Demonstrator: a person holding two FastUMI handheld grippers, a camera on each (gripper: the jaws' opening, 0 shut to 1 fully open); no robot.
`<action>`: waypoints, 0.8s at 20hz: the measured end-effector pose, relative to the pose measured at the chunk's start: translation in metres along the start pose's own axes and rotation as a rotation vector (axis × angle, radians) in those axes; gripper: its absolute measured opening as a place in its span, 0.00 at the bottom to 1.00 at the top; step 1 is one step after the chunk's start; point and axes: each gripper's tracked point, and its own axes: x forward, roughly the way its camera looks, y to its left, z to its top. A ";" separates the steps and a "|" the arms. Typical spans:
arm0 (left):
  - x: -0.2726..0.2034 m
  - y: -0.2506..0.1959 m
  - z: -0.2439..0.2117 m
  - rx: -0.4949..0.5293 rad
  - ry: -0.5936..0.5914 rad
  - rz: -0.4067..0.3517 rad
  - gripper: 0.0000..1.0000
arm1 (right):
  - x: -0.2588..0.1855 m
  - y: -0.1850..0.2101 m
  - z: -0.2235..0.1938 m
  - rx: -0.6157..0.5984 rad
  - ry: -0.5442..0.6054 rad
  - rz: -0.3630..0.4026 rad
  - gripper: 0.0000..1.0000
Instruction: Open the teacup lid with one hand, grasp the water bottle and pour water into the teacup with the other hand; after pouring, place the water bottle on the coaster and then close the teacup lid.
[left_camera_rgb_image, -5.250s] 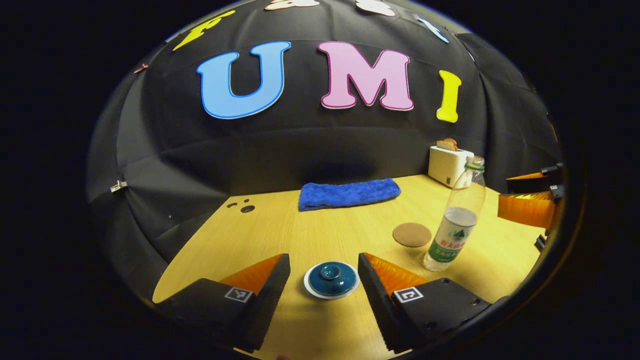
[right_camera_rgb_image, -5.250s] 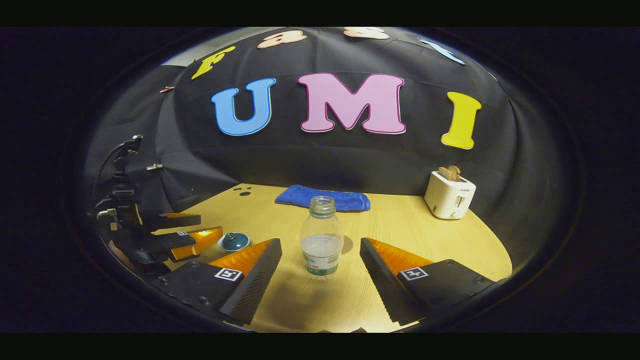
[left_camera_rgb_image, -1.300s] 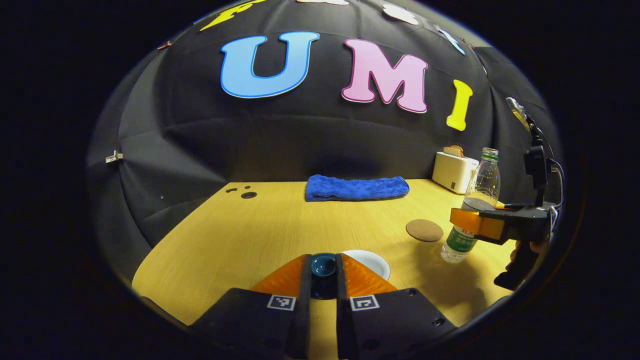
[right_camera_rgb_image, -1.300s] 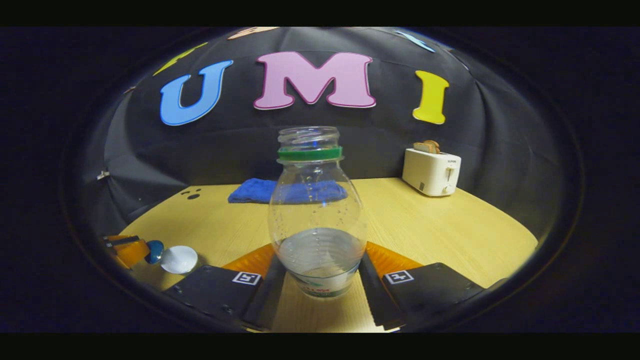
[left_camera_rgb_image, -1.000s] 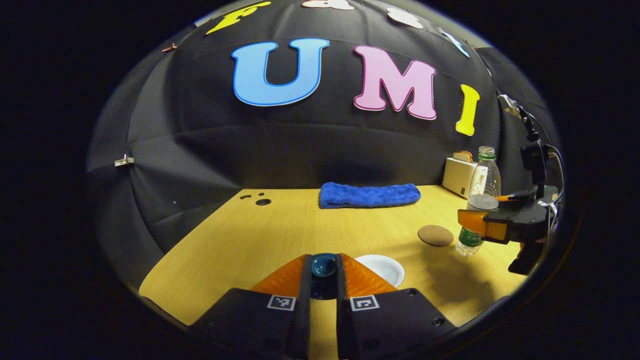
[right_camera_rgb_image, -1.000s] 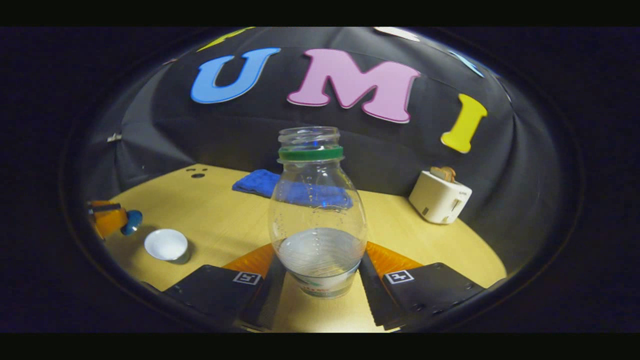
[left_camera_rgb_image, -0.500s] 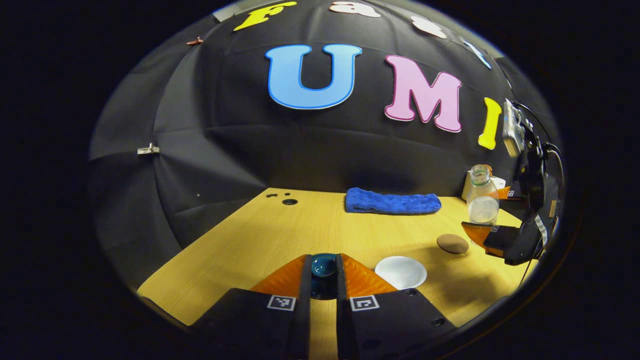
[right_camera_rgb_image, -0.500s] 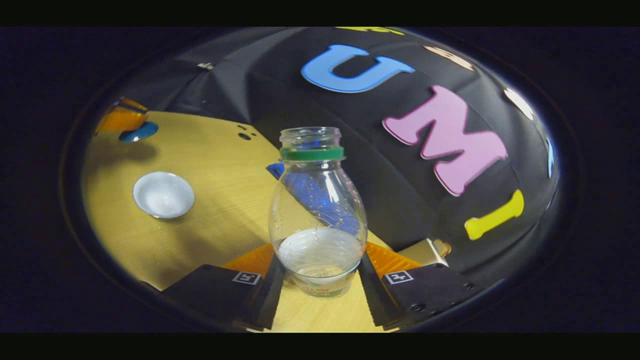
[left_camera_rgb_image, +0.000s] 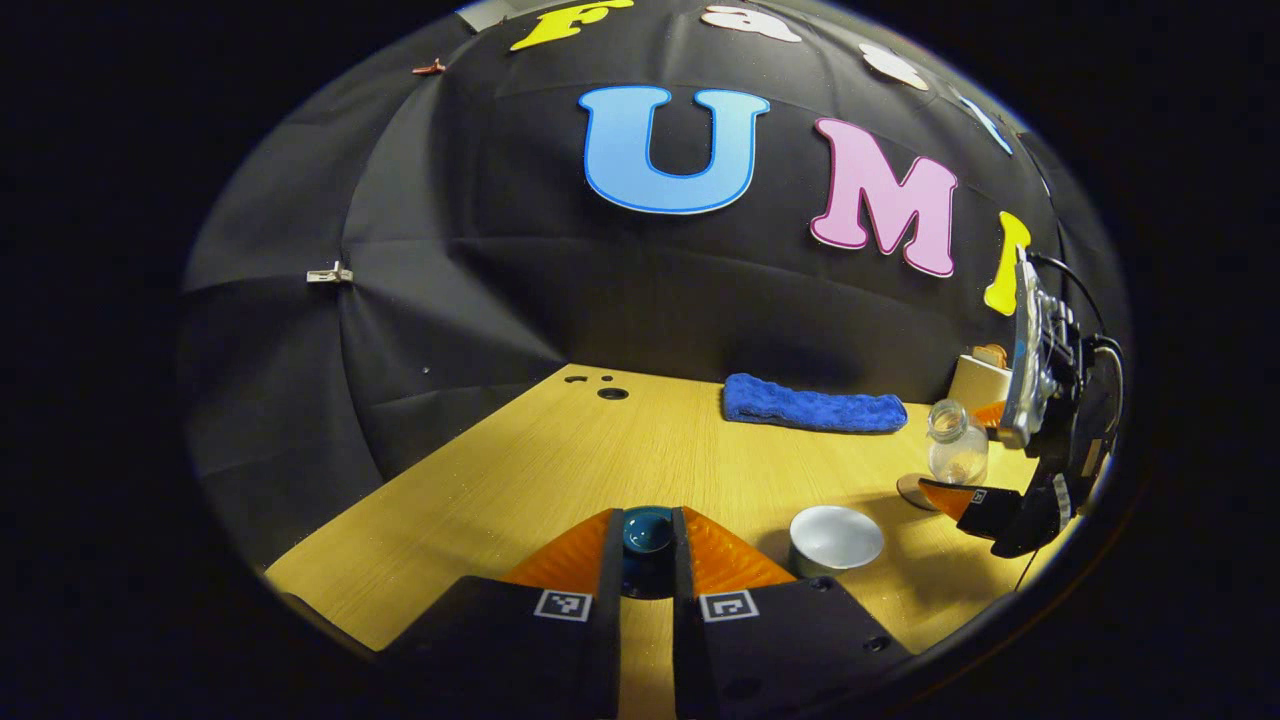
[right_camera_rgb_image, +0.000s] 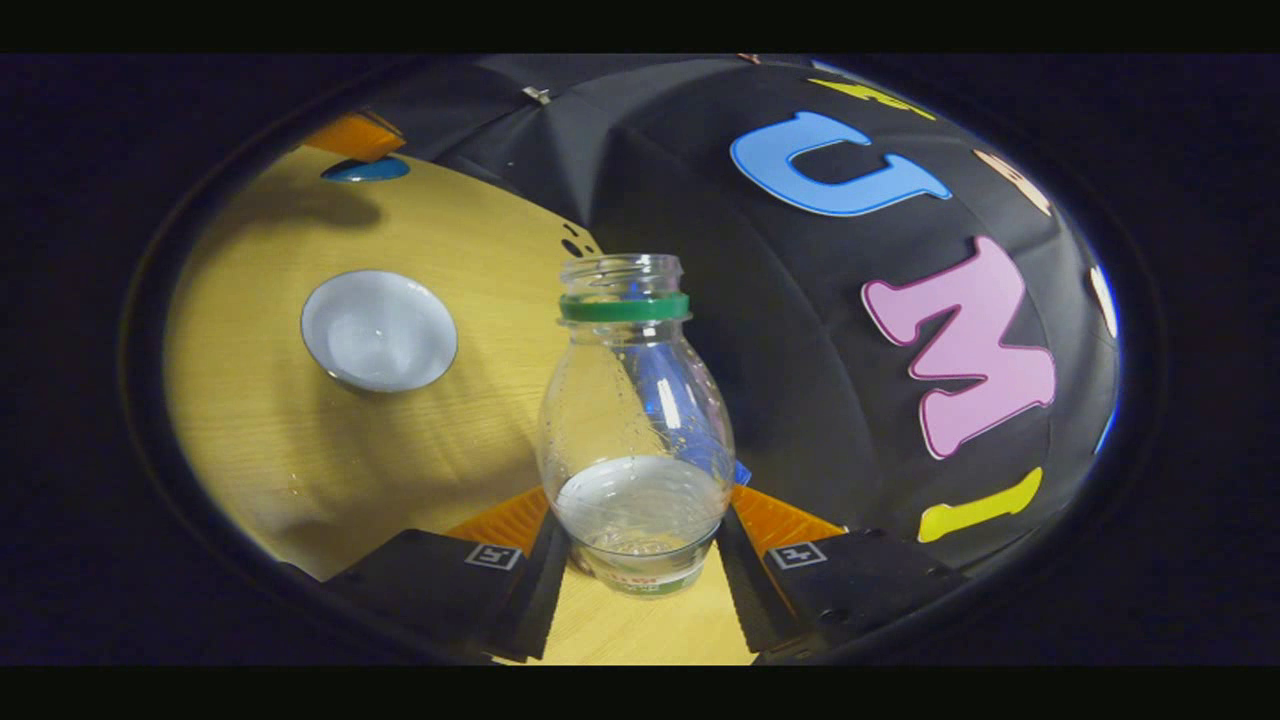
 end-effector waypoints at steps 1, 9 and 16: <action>0.001 0.000 -0.004 -0.005 0.006 -0.001 0.25 | 0.002 0.001 0.000 -0.032 -0.004 0.003 0.74; 0.003 0.001 -0.007 0.008 0.010 0.001 0.25 | 0.016 0.018 0.001 -0.208 -0.043 0.055 0.70; 0.004 0.015 -0.012 0.036 0.015 0.014 0.25 | 0.029 0.023 0.007 -0.347 -0.090 0.063 0.70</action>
